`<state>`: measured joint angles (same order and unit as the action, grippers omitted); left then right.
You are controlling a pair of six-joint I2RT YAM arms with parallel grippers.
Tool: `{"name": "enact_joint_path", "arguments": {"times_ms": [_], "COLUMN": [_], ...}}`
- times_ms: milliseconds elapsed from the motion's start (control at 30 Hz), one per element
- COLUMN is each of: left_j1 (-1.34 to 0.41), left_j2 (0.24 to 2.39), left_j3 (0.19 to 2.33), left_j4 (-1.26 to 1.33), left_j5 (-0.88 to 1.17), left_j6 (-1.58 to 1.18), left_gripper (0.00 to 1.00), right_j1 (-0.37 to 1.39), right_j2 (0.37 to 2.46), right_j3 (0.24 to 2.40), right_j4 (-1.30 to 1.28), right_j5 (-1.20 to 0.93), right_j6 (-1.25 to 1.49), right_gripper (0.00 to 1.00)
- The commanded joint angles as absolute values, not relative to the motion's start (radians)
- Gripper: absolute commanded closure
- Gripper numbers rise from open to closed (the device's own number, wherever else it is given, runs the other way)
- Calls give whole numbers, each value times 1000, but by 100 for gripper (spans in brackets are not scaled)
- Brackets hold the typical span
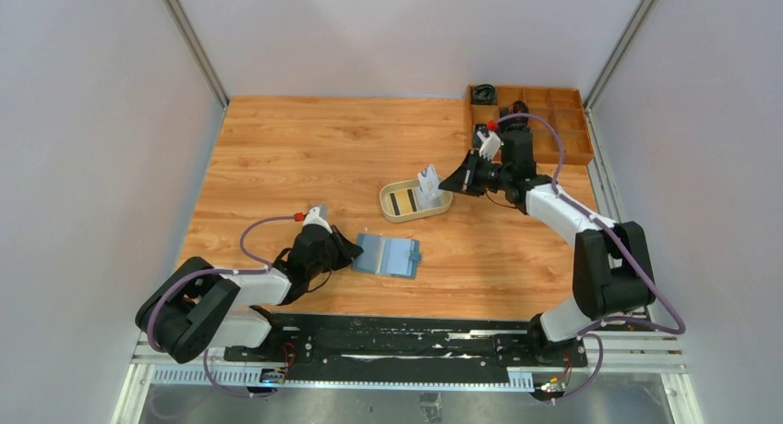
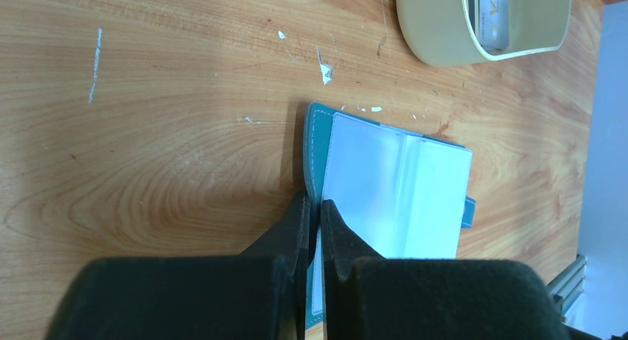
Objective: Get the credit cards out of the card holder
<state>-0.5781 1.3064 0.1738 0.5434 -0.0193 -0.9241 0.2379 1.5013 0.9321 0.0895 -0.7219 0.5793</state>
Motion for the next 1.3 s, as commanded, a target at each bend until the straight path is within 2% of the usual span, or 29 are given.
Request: {"name": "enact_joint_path", "arguments": {"times_ms": [0,533,1267], "left_j1": [-580,-581,-581], "left_j2": [1369,1399,1402], "left_j3": [117,122,117], "left_j4": [259,262,265], "left_j5": [-83,-86,-87], "left_j6": [-847,-847,-847], "left_gripper": [100,100,100], "right_j1": [220,218,211], "right_j2": [1559,1773,1797], "right_j3": [971,966,1025], "right_j4": [79,181,147], "right_j5": [-724,-678,-638], "right_j6": [563,578,573], "right_gripper": [100,100,100]}}
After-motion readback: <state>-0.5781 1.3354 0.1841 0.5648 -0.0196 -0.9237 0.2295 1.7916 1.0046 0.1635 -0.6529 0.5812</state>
